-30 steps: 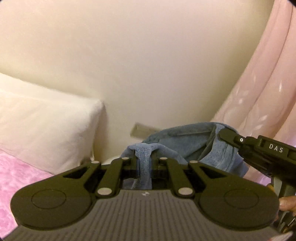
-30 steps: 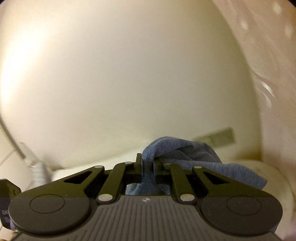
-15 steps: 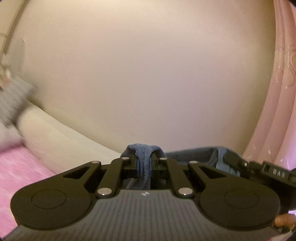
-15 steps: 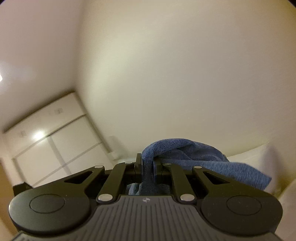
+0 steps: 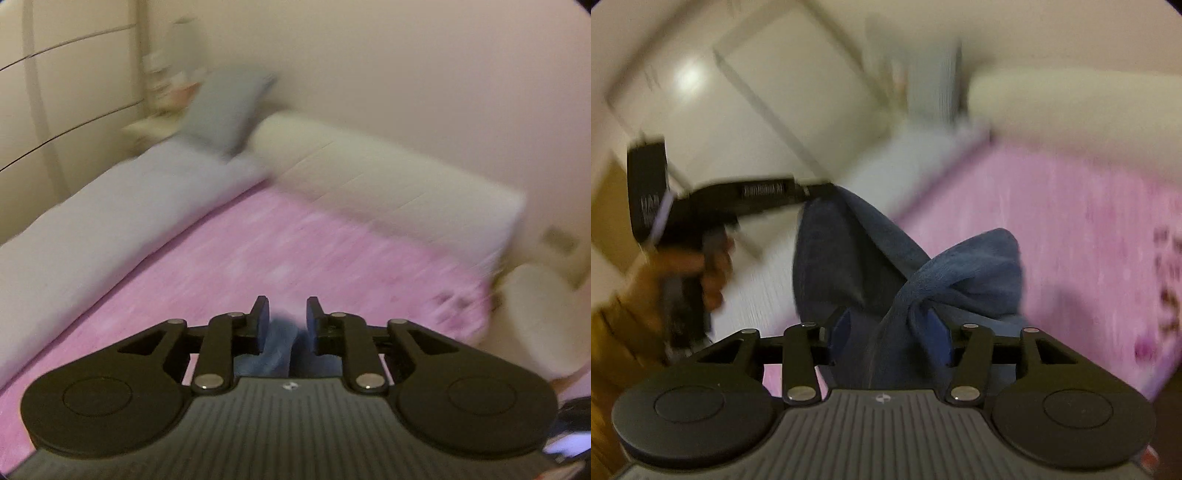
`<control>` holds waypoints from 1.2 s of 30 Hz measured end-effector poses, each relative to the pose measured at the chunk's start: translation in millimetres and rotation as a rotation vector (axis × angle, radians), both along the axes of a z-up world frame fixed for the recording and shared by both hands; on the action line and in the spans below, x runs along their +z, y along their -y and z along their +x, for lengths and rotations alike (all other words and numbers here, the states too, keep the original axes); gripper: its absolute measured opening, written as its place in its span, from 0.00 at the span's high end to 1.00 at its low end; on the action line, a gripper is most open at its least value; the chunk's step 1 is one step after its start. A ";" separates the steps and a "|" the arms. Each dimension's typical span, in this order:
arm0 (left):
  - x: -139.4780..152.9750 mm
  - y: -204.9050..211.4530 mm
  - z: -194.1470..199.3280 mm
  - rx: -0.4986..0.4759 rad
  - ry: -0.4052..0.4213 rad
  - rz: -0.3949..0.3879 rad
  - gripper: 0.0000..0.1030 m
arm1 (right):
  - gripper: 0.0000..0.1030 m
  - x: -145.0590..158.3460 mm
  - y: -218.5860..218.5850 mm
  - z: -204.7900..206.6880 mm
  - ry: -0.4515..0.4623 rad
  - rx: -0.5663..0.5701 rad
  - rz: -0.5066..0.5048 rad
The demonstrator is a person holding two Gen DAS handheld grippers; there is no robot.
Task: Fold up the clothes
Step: 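Lift the jeans off the hamper with both tools and carry them onto the bed, then open both tools to drop the jeans on the bed and reposition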
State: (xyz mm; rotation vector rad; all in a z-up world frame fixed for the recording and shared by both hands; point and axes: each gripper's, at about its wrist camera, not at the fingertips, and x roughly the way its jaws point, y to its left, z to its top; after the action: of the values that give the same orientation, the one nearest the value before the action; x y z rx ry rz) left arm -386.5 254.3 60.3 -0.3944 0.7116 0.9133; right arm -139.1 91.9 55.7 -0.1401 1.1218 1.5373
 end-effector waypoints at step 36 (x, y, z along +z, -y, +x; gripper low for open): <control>-105.1 319.6 -41.2 0.828 0.012 -0.276 0.64 | 0.36 -122.3 45.8 -36.0 0.347 0.655 -0.255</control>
State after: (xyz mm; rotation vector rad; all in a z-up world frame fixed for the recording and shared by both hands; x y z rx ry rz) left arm -427.7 -65.3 -44.8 -0.9800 0.6653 1.5906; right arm -175.2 46.1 -66.6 -0.9907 1.0334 1.8287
